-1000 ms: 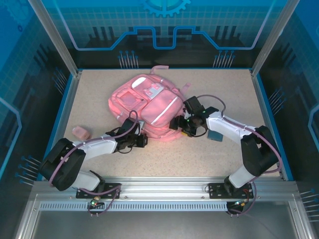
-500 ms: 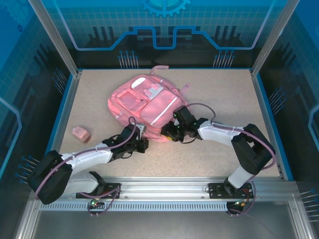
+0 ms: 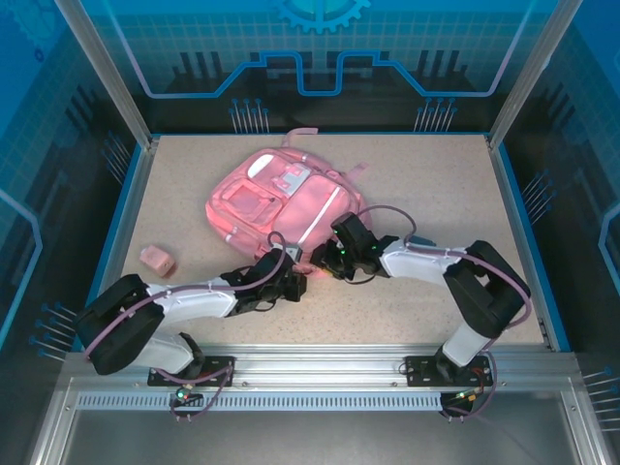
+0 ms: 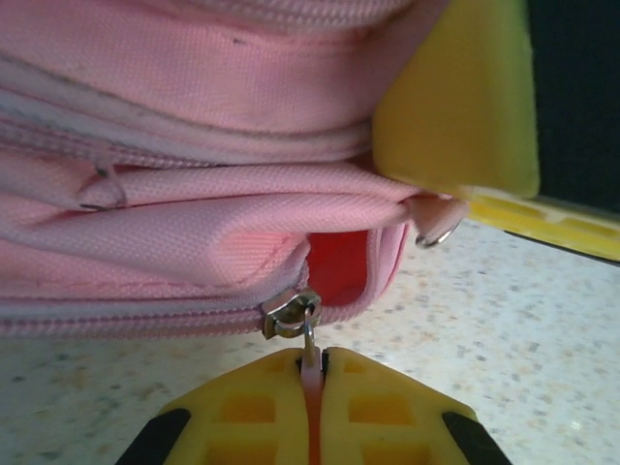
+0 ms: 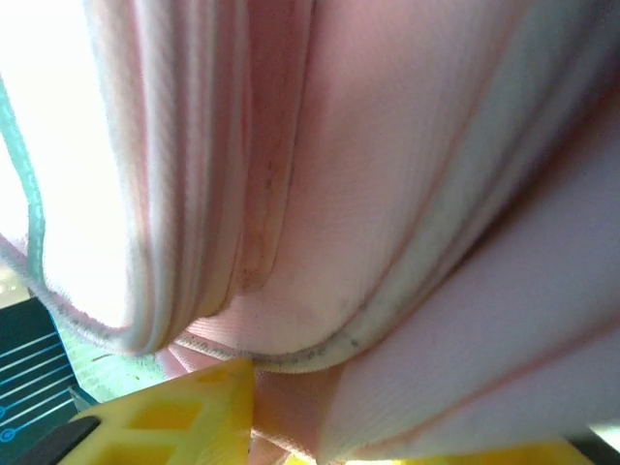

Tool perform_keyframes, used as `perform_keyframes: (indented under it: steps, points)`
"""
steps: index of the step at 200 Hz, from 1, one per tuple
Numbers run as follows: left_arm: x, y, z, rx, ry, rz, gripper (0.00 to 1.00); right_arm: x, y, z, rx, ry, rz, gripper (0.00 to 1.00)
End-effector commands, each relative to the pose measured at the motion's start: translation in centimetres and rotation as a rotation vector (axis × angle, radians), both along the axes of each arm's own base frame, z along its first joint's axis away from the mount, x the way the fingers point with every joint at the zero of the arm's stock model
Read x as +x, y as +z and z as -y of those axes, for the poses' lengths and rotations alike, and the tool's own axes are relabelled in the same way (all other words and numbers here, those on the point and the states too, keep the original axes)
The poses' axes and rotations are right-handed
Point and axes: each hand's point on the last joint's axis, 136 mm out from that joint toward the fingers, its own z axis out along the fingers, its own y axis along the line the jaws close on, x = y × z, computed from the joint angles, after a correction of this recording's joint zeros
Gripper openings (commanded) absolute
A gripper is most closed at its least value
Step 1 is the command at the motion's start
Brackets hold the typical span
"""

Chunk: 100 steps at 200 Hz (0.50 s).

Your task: Pack books, pencil case, and school supplies into a backpack

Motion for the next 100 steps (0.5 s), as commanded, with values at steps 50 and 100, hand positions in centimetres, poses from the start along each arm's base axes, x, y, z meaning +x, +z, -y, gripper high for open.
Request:
perform_keyframes:
  steps: [50, 100]
  points:
    - [0.5, 4.7, -1.1, -0.212, 0.041, -0.066, 0.68, -2.5, 3.3, 7.7, -0.340, 0.094, 0.176, 0.64]
    - [2.3, 6.0, -5.0, -0.212, 0.224, -0.102, 0.77, -3.8, 4.3, 4.3, -0.552, 0.297, 0.332, 0.62]
